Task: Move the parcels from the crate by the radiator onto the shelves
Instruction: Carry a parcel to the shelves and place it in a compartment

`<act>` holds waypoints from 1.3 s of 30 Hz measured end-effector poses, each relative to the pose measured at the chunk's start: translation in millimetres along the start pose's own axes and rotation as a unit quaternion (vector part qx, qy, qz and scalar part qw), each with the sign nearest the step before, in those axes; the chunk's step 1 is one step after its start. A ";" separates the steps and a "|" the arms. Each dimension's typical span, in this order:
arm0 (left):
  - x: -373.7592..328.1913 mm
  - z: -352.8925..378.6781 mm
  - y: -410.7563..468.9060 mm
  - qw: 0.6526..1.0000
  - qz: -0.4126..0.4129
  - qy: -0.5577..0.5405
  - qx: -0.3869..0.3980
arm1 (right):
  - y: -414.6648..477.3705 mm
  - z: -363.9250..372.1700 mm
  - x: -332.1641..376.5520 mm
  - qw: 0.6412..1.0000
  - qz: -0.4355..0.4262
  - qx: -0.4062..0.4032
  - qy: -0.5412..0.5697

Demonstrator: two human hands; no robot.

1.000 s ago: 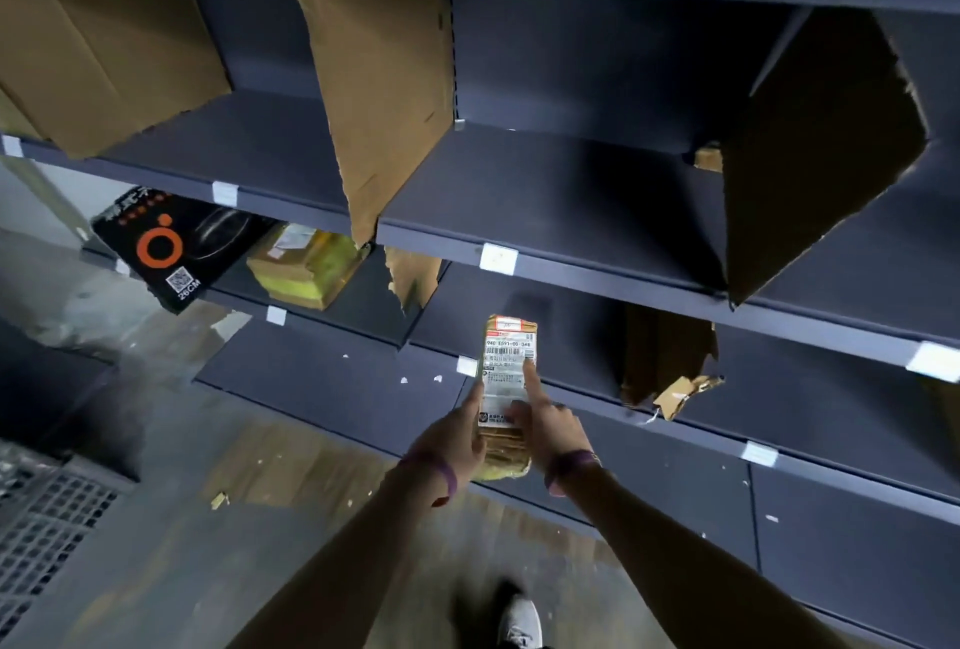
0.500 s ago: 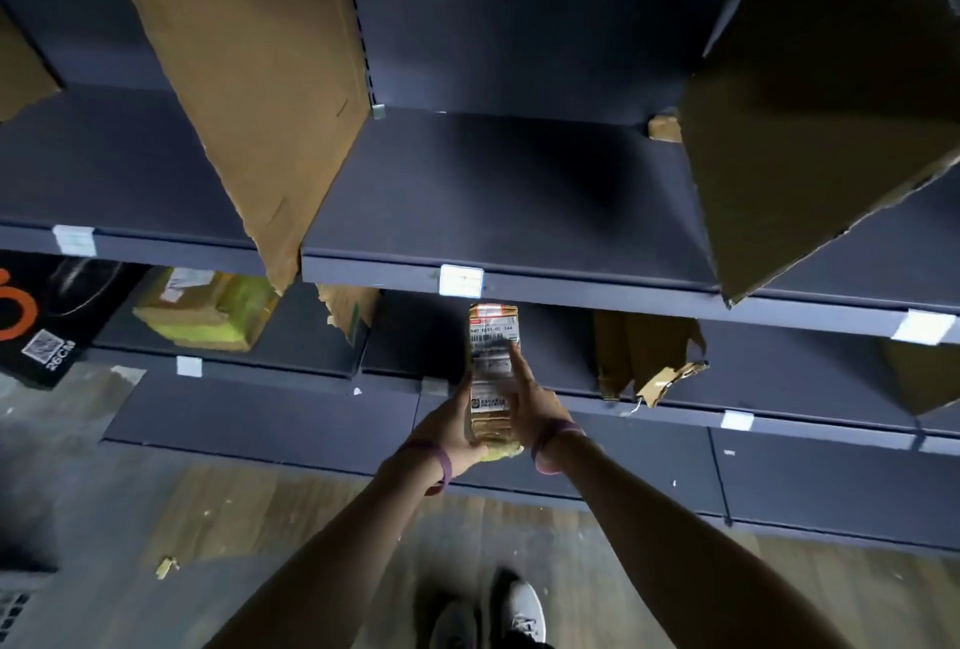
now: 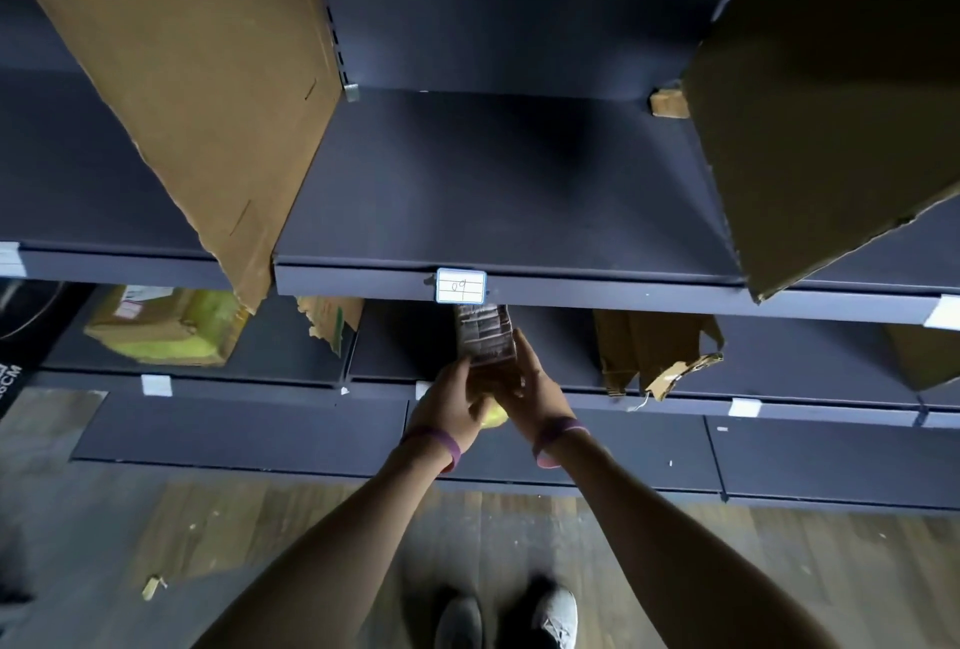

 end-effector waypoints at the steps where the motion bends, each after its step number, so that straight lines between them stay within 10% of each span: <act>1: 0.3 0.4 2.6 1.000 0.002 0.004 -0.005 | -1.2 0.3 -0.1 1.000 -0.002 0.000 -0.018; 20: 21.3 16.1 -41.5 0.997 0.037 0.053 -0.030 | -41.3 10.6 -29.9 0.958 -0.080 0.046 -0.273; 39: 21.0 -8.0 16.3 0.996 0.012 0.071 0.045 | 7.0 14.8 -7.6 0.957 -0.032 0.055 -0.282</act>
Point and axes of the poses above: each hand's wrist, its own y-axis towards the middle knuckle, its own z-axis out of the palm, x = y × z, the point moved 4 cm from there along y, towards the middle knuckle, and after that the axes turned 7 degrees about y, right-handed, at the moved point
